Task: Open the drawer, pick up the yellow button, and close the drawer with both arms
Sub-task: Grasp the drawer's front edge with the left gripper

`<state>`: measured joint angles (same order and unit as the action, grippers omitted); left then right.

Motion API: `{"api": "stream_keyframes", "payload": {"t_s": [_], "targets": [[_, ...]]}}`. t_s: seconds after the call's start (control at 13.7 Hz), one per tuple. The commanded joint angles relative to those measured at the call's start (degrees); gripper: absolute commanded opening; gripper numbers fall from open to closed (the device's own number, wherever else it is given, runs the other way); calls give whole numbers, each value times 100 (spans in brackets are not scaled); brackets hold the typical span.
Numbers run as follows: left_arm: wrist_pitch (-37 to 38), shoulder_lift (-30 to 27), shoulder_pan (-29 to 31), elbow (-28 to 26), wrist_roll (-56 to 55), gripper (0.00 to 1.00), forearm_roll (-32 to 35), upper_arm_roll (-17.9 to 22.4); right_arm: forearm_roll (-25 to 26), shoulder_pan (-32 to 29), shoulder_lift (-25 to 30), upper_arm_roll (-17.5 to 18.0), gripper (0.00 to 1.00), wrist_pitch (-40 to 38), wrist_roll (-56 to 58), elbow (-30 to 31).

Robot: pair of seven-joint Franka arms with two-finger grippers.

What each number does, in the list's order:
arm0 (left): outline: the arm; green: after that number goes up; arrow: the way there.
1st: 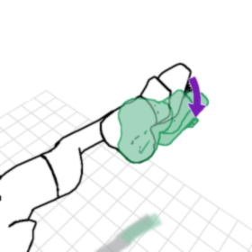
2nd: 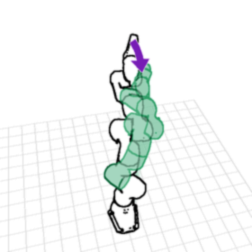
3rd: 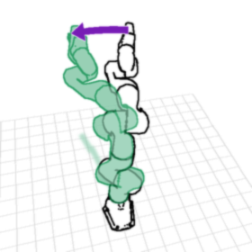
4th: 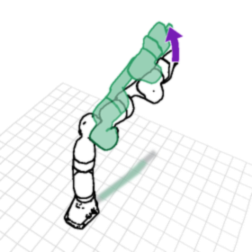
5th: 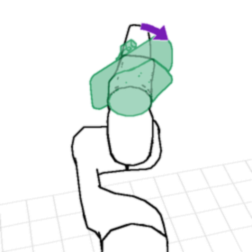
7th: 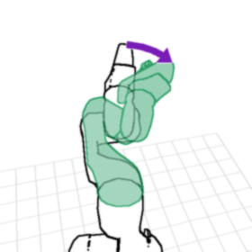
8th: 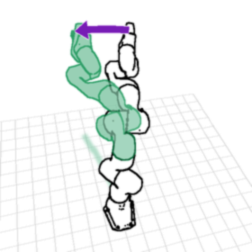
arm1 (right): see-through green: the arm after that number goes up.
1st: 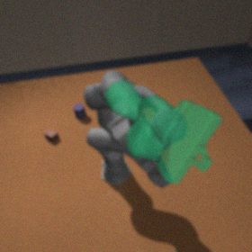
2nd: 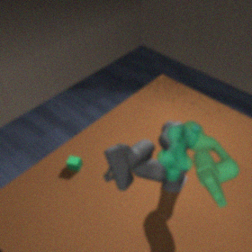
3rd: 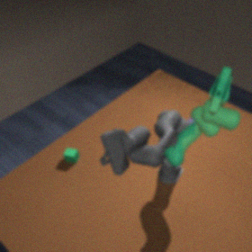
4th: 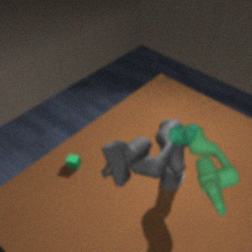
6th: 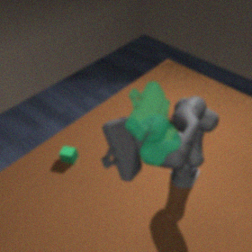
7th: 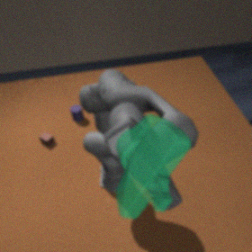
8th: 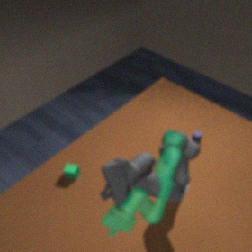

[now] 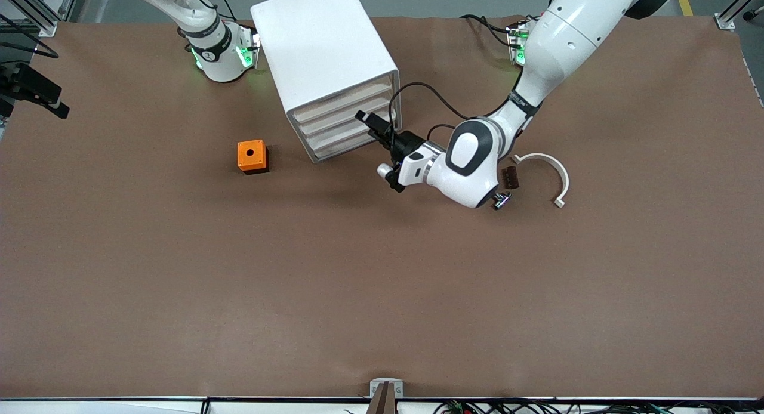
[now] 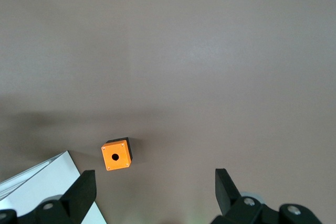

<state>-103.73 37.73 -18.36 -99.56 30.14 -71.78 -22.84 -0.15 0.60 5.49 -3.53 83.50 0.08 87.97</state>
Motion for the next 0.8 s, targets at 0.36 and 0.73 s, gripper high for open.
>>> {"api": "stream_keyframes", "payload": {"t_s": [0.36,0.73], "targets": [[-315,-29,-299,-195,571,91,-460,-19,-99,-86,-39,45,100,-53,19,-148],[-315,-29,-299,-362,1124,50,-477,-28,-99,-95,-48,45,100,-53,10,-166]]}}
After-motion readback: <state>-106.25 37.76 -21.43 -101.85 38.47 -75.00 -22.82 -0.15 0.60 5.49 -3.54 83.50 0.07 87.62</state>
